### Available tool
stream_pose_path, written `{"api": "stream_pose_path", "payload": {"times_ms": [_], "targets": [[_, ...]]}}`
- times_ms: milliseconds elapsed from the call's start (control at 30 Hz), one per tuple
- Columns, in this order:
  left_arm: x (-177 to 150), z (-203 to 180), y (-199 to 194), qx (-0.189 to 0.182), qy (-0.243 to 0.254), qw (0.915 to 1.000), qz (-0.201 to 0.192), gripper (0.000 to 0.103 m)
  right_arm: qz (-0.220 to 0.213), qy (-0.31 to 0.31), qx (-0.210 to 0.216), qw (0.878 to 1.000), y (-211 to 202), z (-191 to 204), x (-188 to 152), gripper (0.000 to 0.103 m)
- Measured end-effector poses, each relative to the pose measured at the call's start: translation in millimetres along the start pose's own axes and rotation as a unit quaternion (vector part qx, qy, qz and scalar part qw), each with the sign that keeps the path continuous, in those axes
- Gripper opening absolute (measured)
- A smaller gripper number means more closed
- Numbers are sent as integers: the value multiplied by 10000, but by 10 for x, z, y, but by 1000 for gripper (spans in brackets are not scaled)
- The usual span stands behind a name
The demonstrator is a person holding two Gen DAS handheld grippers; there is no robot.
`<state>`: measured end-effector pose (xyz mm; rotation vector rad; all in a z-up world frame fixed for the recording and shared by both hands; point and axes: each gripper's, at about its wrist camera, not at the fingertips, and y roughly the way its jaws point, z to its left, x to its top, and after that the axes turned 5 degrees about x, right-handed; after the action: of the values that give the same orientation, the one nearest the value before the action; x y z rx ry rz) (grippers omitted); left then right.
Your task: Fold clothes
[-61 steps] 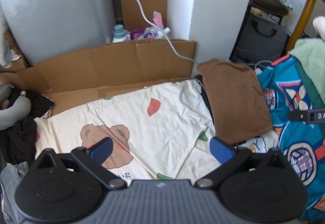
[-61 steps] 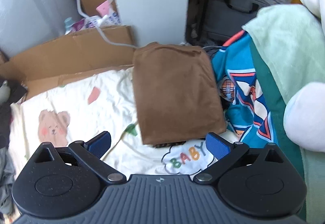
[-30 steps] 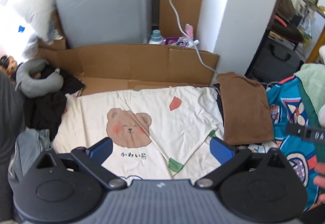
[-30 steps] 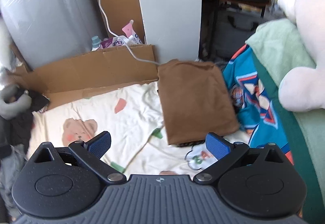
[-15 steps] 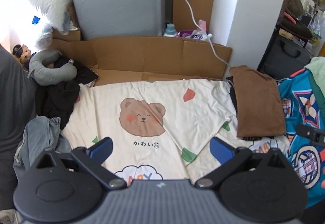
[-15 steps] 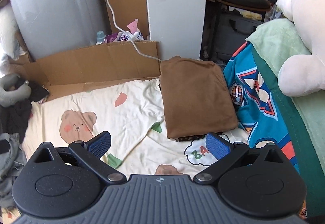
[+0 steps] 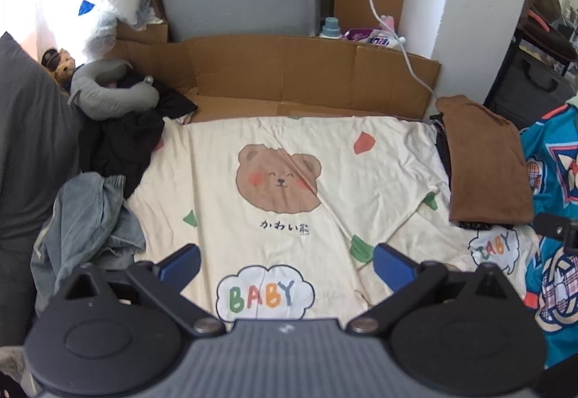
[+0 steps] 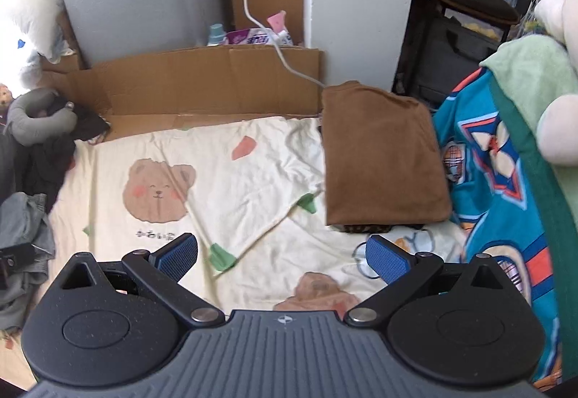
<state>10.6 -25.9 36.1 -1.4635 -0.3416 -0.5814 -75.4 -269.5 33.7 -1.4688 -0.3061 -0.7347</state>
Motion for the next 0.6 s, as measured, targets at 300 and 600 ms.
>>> {"api": "stream_pose_path", "payload": {"times_ms": [300, 600], "targets": [[-167, 14, 2, 251, -36, 9997, 9, 103, 141, -344, 216, 9991, 73, 240, -125, 102], [-232, -47, 226, 398, -61, 9988, 293, 103, 342, -637, 353, 9968, 165, 399, -273, 102]]}}
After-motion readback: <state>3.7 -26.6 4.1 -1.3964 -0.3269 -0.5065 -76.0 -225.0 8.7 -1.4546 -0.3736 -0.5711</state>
